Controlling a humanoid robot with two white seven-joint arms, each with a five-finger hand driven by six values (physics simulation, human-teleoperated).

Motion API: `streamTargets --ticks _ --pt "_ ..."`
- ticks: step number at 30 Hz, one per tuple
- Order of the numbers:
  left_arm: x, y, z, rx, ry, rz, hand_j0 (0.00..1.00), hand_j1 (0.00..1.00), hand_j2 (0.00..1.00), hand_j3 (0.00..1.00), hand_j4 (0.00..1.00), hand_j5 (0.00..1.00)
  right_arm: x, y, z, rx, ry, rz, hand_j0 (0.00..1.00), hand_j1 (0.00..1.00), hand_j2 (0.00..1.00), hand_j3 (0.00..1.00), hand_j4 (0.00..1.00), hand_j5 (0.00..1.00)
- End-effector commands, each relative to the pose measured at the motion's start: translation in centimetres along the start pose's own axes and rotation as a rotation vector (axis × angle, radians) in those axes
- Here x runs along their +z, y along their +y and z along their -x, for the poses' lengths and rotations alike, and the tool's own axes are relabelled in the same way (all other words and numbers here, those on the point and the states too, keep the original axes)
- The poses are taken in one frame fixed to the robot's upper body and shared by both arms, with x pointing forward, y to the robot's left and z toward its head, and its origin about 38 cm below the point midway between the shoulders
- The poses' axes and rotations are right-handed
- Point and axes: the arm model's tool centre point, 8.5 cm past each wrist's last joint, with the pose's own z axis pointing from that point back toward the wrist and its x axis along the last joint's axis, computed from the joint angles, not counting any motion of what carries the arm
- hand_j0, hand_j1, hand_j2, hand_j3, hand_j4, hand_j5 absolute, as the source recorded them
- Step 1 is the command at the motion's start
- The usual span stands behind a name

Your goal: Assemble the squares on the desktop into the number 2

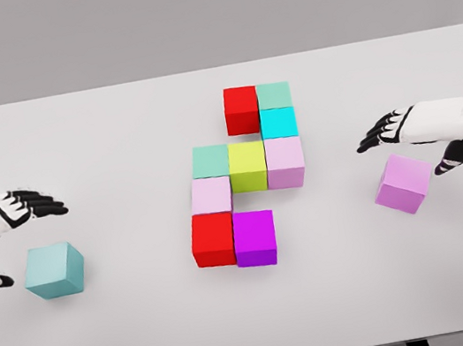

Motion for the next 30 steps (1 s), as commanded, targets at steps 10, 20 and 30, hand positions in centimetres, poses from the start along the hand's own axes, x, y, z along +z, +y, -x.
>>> streamTargets --ticks 10,20,30 --pt "-0.3 -2.8 -0.1 0.085 -0.007 -0.021 1.00 1.00 1.00 1.00 1.00 1.00 0.3 0.0 0.3 -0.010 0.010 0.007 1.00 1.00 1.00 1.00 1.00 1.00" --pt "-0.5 -4.7 -0.2 0.156 0.000 -0.139 1.00 1.00 1.00 1.00 1.00 1.00 0.2 1.2 0.3 -0.024 0.009 -0.032 1.00 1.00 1.00 1.00 1.00 1.00" --pt "-1.3 -5.7 -0.5 0.157 -0.011 -0.161 1.00 1.00 1.00 1.00 1.00 1.00 -1.0 2.3 -0.2 -0.031 -0.016 -0.059 1.00 1.00 1.00 1.00 1.00 1.00"
